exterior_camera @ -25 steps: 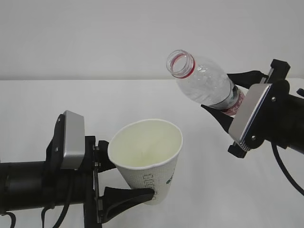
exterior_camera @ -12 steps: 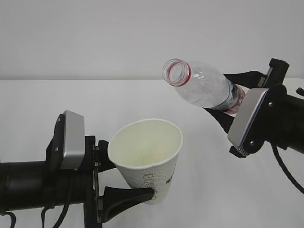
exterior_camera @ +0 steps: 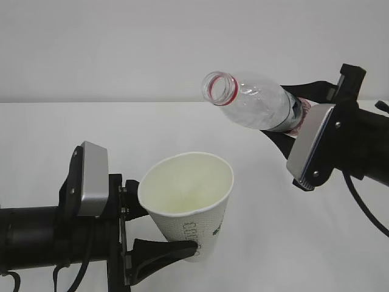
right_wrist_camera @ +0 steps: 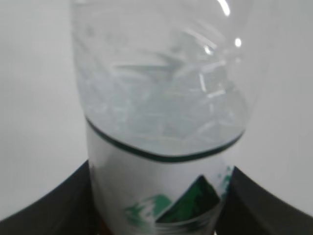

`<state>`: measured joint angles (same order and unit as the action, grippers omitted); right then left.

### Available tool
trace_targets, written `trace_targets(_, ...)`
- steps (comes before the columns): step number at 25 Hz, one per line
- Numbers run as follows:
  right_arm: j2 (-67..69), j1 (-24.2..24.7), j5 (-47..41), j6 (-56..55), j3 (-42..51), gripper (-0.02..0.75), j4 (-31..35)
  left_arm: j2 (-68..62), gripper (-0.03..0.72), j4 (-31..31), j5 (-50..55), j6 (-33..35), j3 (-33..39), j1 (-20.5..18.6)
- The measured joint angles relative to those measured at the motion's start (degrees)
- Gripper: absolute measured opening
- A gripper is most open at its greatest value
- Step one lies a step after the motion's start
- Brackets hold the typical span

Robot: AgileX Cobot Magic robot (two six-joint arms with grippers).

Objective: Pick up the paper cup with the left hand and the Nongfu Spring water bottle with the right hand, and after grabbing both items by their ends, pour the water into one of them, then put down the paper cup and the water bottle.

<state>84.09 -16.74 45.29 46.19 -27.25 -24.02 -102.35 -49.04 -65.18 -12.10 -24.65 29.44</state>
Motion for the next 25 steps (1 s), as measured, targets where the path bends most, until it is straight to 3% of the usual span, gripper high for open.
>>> trace_targets(15,-6.43,0.0,-2.87,1.44,0.0,0.452,-1.12,3.09,0.489,4.11,2.67,-0.24,0.0,0.0)
trace_targets(25,-7.57,0.0,-4.62,1.58,-1.72,0.452,-3.39,7.42,0.489,4.3,6.13,-4.13,0.0,0.0)
